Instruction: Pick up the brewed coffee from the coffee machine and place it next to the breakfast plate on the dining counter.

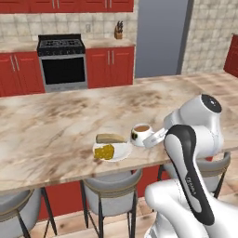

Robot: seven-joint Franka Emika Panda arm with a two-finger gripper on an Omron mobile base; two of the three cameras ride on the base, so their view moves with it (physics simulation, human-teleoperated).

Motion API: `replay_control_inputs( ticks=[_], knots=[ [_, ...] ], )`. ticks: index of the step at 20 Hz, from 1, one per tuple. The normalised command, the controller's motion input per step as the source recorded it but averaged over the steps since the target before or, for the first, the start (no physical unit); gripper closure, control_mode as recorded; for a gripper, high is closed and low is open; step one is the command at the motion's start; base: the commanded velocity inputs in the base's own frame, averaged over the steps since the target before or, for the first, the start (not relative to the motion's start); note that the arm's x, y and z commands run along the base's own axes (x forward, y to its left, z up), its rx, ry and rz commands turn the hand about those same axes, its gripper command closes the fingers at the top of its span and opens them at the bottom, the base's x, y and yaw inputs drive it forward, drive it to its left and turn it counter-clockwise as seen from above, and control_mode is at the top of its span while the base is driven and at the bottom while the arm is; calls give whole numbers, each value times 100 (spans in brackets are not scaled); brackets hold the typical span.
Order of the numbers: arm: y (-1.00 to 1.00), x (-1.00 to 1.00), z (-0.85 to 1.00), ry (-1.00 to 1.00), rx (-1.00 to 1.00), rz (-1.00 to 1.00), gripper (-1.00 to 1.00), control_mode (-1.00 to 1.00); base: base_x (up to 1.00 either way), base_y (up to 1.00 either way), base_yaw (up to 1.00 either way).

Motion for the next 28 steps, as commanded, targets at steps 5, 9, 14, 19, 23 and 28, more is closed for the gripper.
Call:
replay_control_inputs(
  ticks=[5, 9, 14, 19, 23, 28],
  knots=[
    [0, 0, 0, 0, 0, 0, 100, 100, 32, 25, -34],
    [4, 19, -9, 0, -5, -14, 100, -100, 17, 9, -16],
    [0, 41, -20, 0, -4, -19, 100, -100, 0, 0, 0],
    [-10, 48, -31, 0, 0, -7, 100, -100, 0, 0, 0],
    [-23, 41, -37, 0, 0, 0, 100, -100, 0, 0, 0],
    [-24, 46, -40, 0, 0, 3, 100, -100, 0, 0, 0]
  ],
)
